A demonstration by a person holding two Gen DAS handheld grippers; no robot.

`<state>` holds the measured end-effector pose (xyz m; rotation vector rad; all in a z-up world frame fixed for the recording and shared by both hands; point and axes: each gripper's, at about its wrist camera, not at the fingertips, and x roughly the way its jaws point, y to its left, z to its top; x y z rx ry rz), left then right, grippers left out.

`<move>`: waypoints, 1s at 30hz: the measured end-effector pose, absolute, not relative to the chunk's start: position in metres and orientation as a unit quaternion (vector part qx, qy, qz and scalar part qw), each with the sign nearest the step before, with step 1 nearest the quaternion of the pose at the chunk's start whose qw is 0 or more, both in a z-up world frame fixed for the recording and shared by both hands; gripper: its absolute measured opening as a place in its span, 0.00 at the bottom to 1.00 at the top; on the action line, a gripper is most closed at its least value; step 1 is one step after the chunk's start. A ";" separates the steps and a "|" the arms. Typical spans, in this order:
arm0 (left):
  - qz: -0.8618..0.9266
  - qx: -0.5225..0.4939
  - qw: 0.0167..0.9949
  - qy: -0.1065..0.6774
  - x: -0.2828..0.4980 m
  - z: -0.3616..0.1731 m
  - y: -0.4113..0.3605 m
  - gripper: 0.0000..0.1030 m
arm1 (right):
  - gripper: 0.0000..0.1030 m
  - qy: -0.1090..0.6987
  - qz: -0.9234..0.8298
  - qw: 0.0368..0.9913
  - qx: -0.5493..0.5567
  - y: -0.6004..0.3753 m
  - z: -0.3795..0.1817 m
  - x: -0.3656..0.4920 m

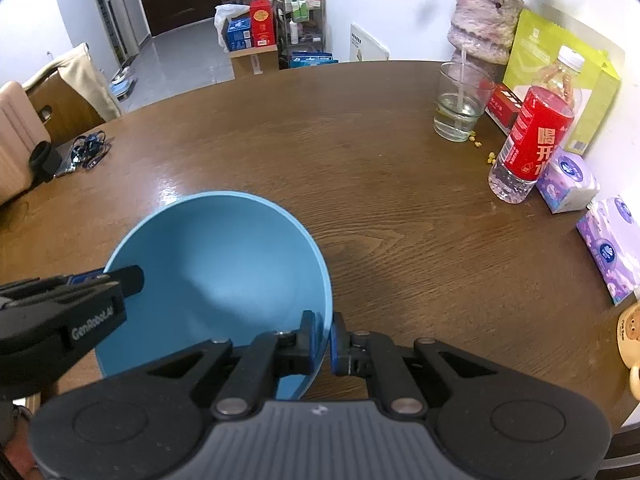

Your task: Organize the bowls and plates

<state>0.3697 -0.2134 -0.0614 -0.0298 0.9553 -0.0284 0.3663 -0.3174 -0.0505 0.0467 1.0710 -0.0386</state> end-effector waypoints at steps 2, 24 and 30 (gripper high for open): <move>-0.013 -0.010 0.888 0.460 0.370 -0.064 -0.215 0.11 | 0.07 0.509 -0.015 0.860 0.019 -0.318 -0.052 0.367; 0.001 -0.029 0.905 0.424 0.355 -0.047 -0.198 0.71 | 0.66 0.479 0.029 0.876 0.040 -0.333 -0.047 0.363; 0.008 -0.049 0.914 0.402 0.338 -0.039 -0.184 1.00 | 0.88 0.461 0.038 0.885 0.052 -0.342 -0.039 0.352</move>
